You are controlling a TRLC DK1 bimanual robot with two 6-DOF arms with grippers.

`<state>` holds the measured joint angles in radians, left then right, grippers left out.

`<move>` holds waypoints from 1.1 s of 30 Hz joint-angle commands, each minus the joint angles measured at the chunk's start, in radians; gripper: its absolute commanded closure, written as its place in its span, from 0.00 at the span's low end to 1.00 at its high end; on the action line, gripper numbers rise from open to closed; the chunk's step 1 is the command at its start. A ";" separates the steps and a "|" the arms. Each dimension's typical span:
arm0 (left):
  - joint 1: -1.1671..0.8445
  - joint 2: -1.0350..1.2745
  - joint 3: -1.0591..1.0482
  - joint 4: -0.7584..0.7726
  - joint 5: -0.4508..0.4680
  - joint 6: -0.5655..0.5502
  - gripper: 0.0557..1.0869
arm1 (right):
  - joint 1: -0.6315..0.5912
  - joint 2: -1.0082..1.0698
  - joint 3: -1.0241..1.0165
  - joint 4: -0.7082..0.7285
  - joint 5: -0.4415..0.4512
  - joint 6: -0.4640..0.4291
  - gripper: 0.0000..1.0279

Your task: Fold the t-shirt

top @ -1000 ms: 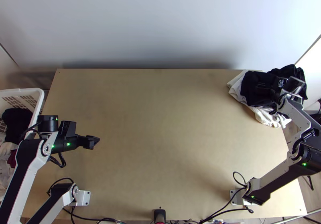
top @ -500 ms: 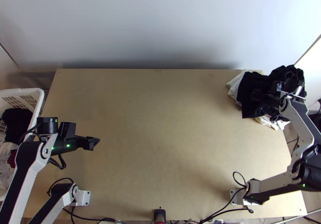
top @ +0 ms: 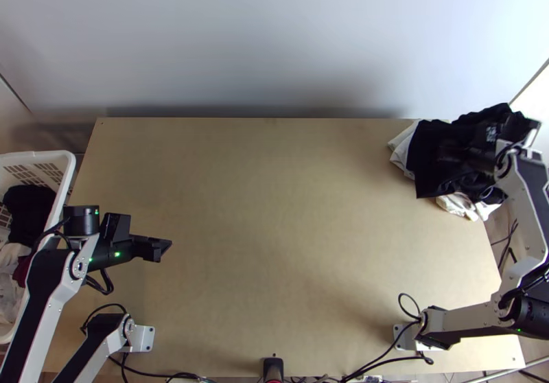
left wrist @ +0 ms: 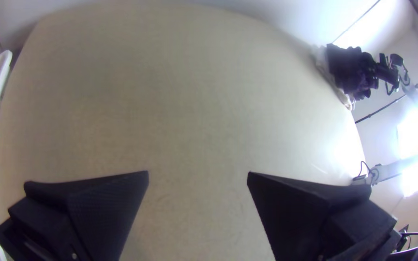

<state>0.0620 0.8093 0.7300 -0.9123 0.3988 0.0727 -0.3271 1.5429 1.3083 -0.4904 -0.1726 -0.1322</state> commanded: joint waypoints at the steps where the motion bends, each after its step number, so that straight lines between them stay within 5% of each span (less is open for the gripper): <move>1: -0.004 -0.041 -0.021 -0.020 0.003 0.013 0.04 | -0.010 0.003 0.158 -0.083 -0.001 0.000 0.04; 14: -0.001 -0.219 -0.004 0.073 -0.048 -0.063 0.04 | 0.060 -0.224 0.261 -0.333 -0.011 0.155 0.04; 20: -0.013 -0.302 -0.052 0.174 -0.095 -0.030 0.04 | 0.163 -0.356 0.082 -0.421 -0.062 0.022 0.04; 23: -0.048 -0.317 -0.110 0.205 -0.126 -0.034 0.04 | 0.301 -0.547 -0.149 -0.297 -0.001 0.005 0.04; 27: -0.051 -0.381 -0.199 0.290 -0.132 -0.031 0.04 | 0.418 -0.871 -0.523 0.136 0.243 0.226 0.04; 30: -0.048 -0.389 -0.224 0.331 -0.150 -0.027 0.04 | 0.448 -0.971 -0.646 0.148 0.278 0.220 0.04; 33: -0.048 -0.447 -0.274 0.466 -0.250 -0.025 0.04 | 0.451 -1.092 -0.779 0.207 0.363 0.088 0.04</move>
<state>0.0193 0.4477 0.5503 -0.6228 0.2558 0.0422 0.0448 0.7456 0.8692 -0.4736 0.0257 0.0269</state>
